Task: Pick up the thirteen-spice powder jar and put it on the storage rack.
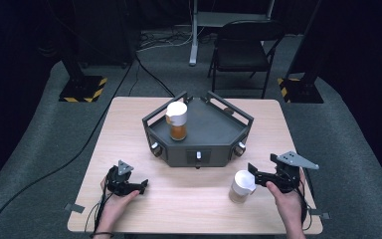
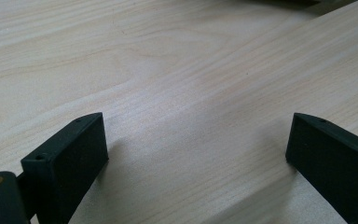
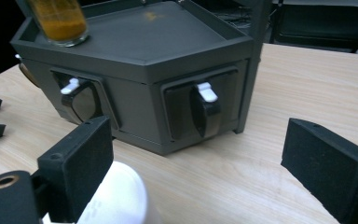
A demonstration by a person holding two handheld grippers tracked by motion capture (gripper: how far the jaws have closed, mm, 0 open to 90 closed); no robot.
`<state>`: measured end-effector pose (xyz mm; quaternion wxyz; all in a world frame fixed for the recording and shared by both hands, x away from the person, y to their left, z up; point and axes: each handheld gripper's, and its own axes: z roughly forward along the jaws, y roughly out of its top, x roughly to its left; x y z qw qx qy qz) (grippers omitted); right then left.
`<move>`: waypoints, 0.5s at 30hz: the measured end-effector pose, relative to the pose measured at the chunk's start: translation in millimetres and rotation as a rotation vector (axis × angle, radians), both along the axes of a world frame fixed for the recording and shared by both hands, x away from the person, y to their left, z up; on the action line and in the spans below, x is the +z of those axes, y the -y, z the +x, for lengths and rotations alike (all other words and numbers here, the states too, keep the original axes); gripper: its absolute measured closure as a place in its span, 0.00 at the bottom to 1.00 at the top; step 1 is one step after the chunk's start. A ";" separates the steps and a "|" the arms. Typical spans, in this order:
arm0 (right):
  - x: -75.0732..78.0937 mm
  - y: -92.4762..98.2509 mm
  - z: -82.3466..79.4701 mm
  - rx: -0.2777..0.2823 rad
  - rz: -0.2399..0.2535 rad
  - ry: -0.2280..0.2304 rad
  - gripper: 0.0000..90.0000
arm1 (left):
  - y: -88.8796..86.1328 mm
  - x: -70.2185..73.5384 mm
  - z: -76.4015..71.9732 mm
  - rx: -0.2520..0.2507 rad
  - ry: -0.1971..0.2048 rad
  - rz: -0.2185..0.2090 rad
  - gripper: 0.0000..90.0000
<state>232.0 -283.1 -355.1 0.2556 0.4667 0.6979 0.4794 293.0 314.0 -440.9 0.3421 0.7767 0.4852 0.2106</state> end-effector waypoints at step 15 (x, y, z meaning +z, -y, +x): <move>-13.6 -23.9 -2.5 0.078 -0.013 0.008 0.09 | 0.1 0.0 -0.1 0.000 0.000 0.000 0.05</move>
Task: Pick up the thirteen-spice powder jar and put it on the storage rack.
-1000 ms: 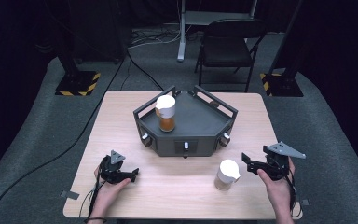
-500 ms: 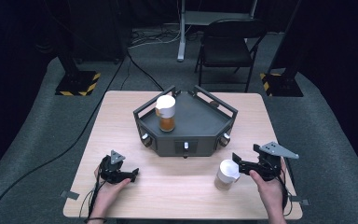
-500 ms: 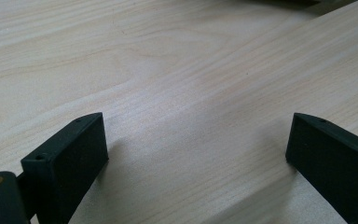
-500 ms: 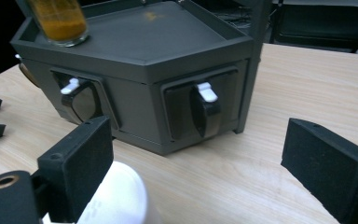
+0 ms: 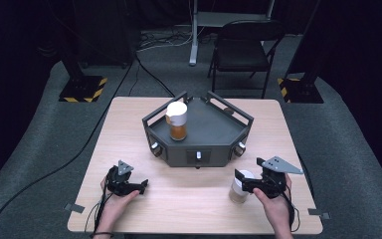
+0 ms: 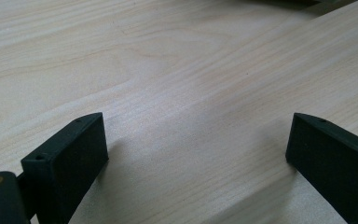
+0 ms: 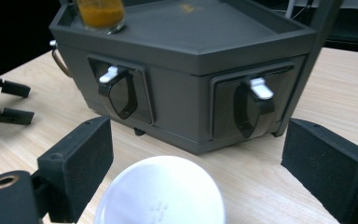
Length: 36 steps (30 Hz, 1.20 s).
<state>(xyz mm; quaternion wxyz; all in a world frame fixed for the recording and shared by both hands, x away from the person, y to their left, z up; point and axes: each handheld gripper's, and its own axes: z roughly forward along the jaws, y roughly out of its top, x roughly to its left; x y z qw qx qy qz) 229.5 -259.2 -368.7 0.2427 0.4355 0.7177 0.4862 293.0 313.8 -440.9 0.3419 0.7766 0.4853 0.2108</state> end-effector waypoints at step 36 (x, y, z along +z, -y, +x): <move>-51.1 -14.8 -8.0 0.016 -0.048 0.000 0.29 | 0.0 0.0 0.0 0.000 0.000 0.000 0.05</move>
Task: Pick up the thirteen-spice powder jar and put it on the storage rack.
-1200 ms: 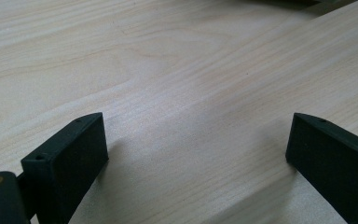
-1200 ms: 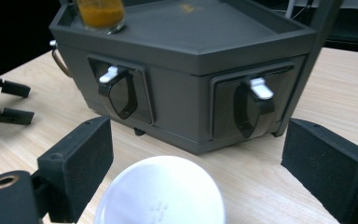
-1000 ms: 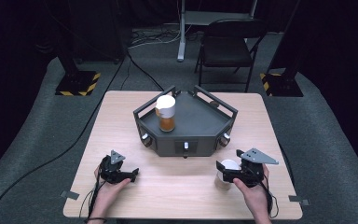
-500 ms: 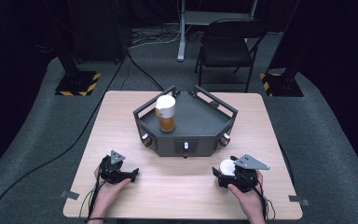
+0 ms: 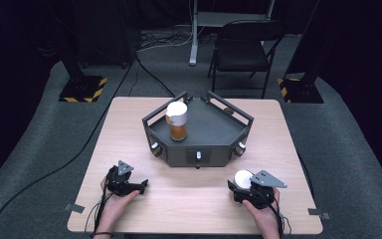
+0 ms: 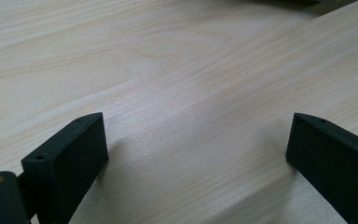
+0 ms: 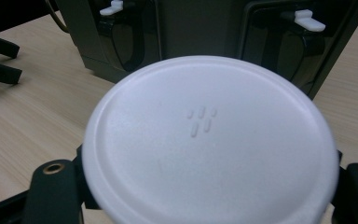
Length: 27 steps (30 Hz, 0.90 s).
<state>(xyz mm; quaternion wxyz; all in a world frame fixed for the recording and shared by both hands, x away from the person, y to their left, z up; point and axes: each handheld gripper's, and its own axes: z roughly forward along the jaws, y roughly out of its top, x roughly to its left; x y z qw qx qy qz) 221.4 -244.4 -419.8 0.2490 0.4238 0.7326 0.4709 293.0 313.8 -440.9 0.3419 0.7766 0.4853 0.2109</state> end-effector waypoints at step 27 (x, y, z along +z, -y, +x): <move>19.2 -1.6 9.6 0.021 -0.046 0.006 0.33 | 0.0 0.0 0.0 0.000 0.000 0.000 0.05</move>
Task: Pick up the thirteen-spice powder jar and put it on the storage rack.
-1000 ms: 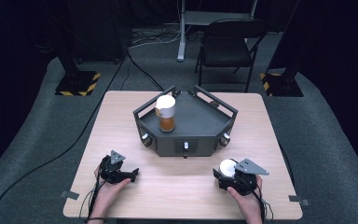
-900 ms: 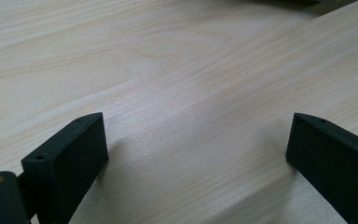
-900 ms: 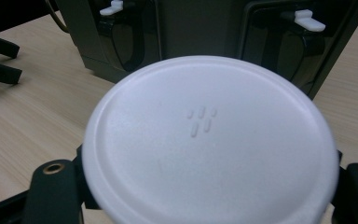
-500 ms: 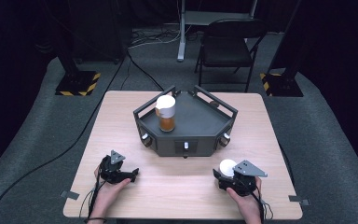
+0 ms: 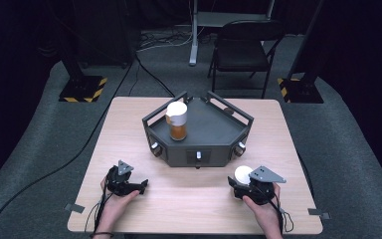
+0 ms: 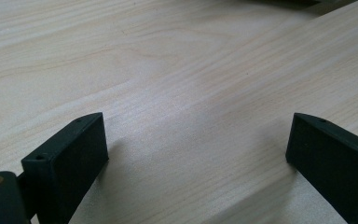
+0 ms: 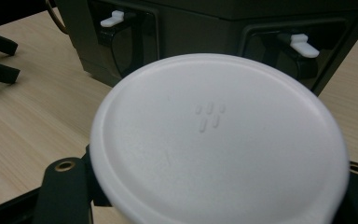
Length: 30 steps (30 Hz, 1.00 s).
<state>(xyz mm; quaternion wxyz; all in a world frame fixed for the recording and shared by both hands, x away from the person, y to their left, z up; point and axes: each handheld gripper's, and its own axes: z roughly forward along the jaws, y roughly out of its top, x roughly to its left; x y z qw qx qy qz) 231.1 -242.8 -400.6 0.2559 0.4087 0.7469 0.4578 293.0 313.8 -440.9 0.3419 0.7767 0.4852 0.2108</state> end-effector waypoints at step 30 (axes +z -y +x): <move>52.2 12.8 28.8 -0.038 -0.026 0.016 0.33 | 0.0 0.0 0.0 0.000 0.000 0.000 0.05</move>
